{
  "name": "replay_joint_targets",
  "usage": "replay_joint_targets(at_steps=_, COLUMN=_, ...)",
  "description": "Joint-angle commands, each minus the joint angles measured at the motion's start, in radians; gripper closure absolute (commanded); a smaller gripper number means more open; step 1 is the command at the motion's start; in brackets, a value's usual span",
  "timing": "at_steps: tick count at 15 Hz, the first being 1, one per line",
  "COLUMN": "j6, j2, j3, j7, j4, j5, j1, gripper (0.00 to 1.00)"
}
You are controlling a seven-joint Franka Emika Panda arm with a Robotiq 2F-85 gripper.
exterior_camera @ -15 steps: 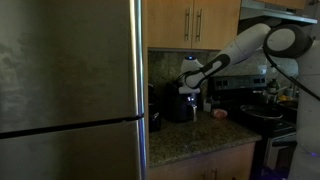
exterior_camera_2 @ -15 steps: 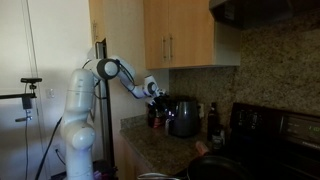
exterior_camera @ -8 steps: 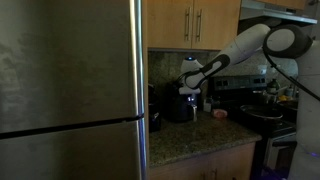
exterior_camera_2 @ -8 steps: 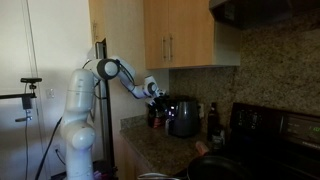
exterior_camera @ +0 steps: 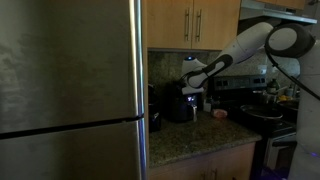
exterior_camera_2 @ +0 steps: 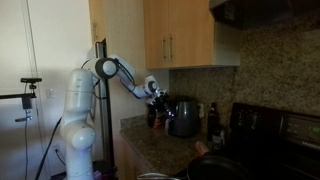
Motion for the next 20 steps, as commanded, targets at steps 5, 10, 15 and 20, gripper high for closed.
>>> replay_joint_targets(at_steps=5, j6=0.046, j2=0.019, j3=0.007, j7=-0.036, j4=-0.007, j5=0.071, j1=-0.01, gripper=0.0)
replay_joint_targets(at_steps=10, j6=0.042, j2=0.031, j3=-0.006, j7=-0.012, j4=-0.001, j5=0.077, j1=0.006, gripper=0.0)
replay_joint_targets(at_steps=15, j6=0.078, j2=0.035, j3=-0.012, j7=-0.006, j4=-0.009, j5=0.057, j1=0.004, gripper=0.0)
replay_joint_targets(at_steps=20, j6=0.192, j2=0.072, j3=-0.047, j7=0.058, j4=-0.033, j5=-0.028, j1=0.003, gripper=0.0)
